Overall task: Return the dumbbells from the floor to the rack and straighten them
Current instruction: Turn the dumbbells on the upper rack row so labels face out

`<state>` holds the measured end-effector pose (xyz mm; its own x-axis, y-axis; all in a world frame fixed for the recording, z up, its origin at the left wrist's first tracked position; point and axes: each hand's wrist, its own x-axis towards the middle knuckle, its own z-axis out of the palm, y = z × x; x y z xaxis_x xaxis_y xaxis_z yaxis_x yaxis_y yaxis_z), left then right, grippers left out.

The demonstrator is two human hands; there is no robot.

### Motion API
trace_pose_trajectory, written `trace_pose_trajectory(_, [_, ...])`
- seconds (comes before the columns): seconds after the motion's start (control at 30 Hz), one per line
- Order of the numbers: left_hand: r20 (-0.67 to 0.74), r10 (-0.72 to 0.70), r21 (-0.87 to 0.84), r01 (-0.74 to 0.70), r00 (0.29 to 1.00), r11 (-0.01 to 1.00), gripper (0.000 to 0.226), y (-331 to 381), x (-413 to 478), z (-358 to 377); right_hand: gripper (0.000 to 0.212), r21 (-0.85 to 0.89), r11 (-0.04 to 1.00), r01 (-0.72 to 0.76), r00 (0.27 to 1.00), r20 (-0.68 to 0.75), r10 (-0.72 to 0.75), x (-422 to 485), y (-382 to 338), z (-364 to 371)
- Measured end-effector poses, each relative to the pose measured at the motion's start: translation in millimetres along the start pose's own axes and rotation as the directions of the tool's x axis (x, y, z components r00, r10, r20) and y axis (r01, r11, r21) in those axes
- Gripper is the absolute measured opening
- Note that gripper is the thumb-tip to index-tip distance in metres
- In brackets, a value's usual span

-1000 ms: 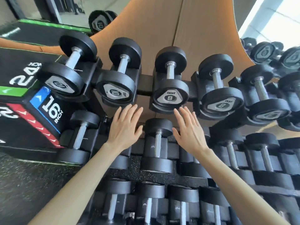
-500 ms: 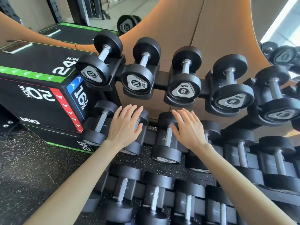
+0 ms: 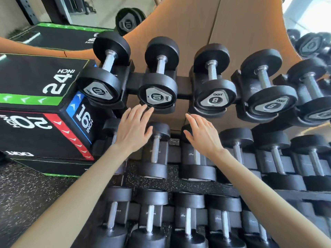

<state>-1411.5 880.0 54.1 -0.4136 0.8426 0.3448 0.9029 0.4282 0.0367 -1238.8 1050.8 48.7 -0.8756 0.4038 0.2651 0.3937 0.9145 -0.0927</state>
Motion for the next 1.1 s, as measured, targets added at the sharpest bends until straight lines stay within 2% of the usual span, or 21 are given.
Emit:
trace_pose_trajectory(0.2, [0.033, 0.142, 0.016, -0.142, 0.989, 0.99, 0.063, -53, 47, 12, 0.059, 0.023, 0.997, -0.076, 0.997, -0.006, 0.076, 57, -11, 9])
trace_pose_trajectory(0.47, [-0.019, 0.186, -0.128, -0.187, 0.982, 0.974, 0.072, -69, 108, 21, 0.07, 0.251, 0.944, -0.213, 0.977, 0.045, 0.208, 110, -3, 18])
trace_pose_trajectory(0.73, [-0.055, 0.225, -0.233, -0.232, 0.973, 0.944, 0.074, -66, 140, 32, 0.082, 0.42, 0.879, -0.227, 0.974, 0.072, 0.217, 156, 11, 40])
trace_pose_trajectory(0.97, [-0.117, 0.214, -0.293, -0.24, 0.97, 0.926, 0.067, -63, 154, 38, 0.063, 0.633, 0.737, -0.235, 0.972, 0.166, 0.168, 168, 28, 54])
trace_pose_trajectory(1.03, [-0.132, 0.192, -0.335, -0.226, 0.973, 0.915, 0.066, -64, 154, 42, 0.059, 0.632, 0.746, -0.213, 0.976, 0.164, 0.14, 170, 34, 56])
trace_pose_trajectory(1.1, [-0.158, 0.163, -0.399, -0.214, 0.974, 0.892, 0.065, -63, 154, 46, 0.058, 0.575, 0.799, -0.177, 0.981, 0.172, 0.094, 175, 36, 52])
